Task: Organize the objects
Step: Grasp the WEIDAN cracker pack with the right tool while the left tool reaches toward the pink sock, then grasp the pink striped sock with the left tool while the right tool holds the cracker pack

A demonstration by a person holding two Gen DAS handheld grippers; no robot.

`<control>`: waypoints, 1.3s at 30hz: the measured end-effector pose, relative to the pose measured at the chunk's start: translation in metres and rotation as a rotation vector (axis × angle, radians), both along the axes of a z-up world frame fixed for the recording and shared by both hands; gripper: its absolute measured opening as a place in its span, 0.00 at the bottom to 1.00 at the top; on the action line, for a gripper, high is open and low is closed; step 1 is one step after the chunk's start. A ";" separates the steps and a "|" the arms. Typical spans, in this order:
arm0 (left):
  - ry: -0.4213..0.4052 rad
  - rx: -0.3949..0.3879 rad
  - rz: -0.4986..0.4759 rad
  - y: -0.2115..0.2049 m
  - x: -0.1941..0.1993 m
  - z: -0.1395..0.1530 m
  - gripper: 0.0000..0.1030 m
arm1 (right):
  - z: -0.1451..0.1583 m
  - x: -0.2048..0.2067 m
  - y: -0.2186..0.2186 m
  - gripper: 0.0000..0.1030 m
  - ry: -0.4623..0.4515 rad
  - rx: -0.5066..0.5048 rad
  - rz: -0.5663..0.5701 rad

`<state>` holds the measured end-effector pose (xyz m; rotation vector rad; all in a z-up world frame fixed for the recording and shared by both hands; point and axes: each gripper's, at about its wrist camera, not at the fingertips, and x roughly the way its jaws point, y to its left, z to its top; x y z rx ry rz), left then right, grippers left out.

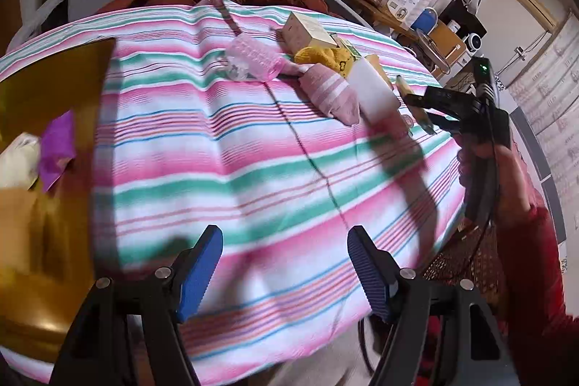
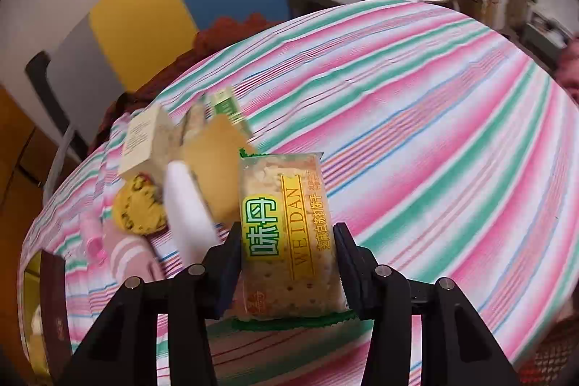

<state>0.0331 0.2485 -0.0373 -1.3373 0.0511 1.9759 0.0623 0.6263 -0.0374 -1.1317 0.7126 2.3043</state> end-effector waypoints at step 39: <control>0.305 -0.093 -0.040 0.134 -0.068 -0.039 0.49 | -0.025 0.001 0.025 0.48 -0.213 0.032 -0.118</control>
